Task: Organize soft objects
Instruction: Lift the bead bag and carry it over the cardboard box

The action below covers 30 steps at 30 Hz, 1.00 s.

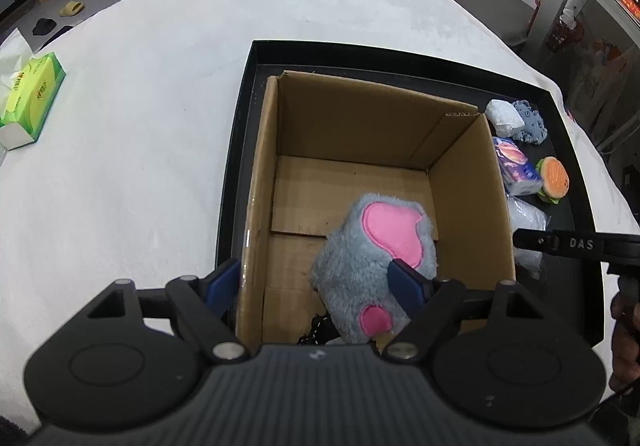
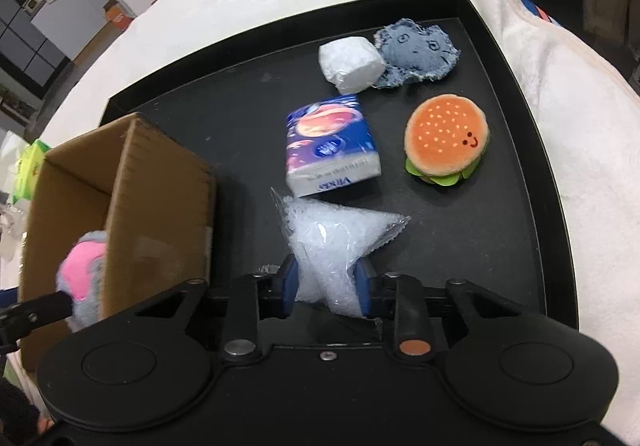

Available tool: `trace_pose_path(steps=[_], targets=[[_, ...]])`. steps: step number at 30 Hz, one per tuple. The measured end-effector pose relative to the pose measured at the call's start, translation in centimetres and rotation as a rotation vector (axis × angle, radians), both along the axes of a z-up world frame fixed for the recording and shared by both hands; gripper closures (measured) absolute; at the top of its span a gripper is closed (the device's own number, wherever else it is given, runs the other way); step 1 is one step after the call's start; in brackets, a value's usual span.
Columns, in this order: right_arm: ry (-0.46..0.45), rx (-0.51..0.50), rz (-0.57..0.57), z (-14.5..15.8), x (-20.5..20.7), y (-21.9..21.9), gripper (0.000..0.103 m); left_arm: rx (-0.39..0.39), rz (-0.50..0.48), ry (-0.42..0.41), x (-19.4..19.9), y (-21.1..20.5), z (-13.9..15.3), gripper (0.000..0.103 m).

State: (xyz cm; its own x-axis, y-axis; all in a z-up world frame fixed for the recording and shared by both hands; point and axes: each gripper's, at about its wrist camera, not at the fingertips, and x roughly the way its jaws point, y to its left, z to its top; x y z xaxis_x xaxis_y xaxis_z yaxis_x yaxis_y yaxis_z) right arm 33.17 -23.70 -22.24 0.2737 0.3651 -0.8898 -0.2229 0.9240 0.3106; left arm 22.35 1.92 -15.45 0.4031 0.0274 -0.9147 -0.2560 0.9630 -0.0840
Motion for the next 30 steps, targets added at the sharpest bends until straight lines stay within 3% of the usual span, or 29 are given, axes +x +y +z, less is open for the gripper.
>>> trace_pose_path(steps=[17,30], targets=[[-0.087,0.047,0.063,6.4,-1.3,1.2,0.076,-0.038,0.040,-0.040,-2.2,1.5,0.8,0.052],[-0.163,0.083,0.169,10.7,-2.6,5.2,0.076,-0.074,0.063,-0.033,-5.2,3.2,0.0,0.082]])
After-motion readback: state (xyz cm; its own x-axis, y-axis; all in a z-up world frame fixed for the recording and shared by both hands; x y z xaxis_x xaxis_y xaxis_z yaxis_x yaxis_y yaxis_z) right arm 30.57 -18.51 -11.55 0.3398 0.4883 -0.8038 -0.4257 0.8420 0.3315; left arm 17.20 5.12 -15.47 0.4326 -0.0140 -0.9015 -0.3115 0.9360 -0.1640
